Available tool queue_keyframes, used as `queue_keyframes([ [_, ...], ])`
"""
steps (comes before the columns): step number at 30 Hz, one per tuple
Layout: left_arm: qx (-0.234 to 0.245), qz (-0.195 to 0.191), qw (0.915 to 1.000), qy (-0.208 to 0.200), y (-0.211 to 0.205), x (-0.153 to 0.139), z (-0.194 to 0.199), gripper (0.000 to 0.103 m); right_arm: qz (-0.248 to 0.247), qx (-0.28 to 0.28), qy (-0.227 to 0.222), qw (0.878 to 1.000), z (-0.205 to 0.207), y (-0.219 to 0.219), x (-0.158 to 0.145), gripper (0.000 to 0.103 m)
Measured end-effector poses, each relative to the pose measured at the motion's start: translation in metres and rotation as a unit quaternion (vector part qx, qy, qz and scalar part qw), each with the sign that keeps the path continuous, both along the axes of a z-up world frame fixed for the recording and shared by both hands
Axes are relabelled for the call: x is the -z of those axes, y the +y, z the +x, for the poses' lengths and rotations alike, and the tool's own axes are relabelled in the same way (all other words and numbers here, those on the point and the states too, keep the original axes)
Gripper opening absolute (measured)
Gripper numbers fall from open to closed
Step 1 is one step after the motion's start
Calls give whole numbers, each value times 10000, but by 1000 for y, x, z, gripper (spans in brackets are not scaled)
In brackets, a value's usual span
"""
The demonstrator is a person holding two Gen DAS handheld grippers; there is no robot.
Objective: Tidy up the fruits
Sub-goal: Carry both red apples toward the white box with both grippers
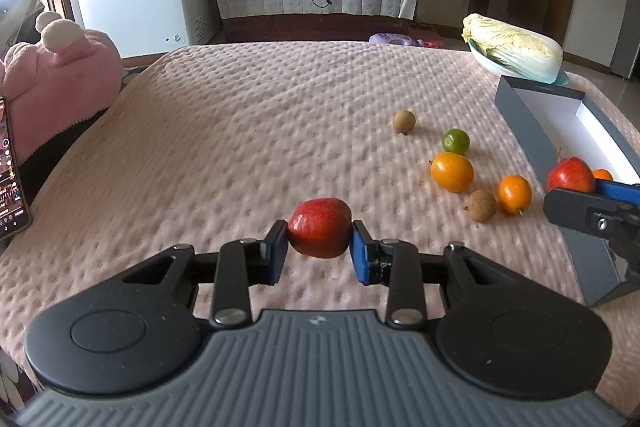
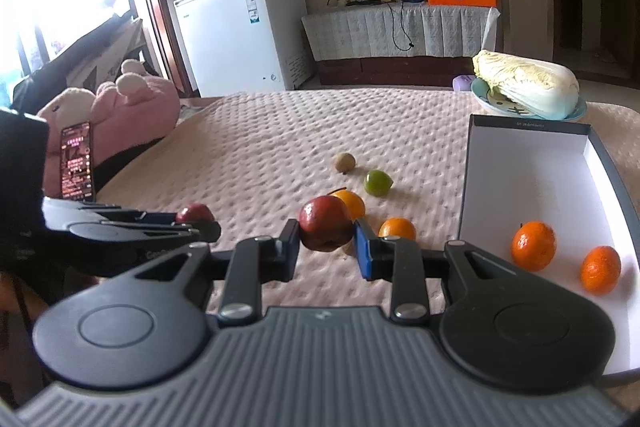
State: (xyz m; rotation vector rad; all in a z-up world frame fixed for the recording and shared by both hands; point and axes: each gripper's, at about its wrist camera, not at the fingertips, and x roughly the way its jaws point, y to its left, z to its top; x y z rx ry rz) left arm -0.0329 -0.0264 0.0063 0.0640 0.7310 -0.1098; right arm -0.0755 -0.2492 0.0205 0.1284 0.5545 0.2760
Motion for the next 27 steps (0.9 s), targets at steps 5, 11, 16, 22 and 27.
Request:
queue_keyframes([
  [5, -17, 6, 10000, -26, -3, -1, -1, 39, 5, 66, -36, 10000, -4, -8, -3, 32],
  [11, -19, 10, 10000, -31, -7, -2, -1, 38, 36, 178, -53, 9998, -7, -18, -5, 32],
  [16, 43, -15, 10000, -77, -12, -4, -4, 38, 61, 255, -97, 9996, -10, -24, -8, 32],
  [22, 79, -95, 9999, -77, -18, -5, -3, 39, 65, 399, -70, 9992, -11, -33, -8, 32],
  [27, 180, -140, 9997, -88, -27, -5, -4, 39, 55, 521, -50, 9986, -13, -42, -8, 32],
])
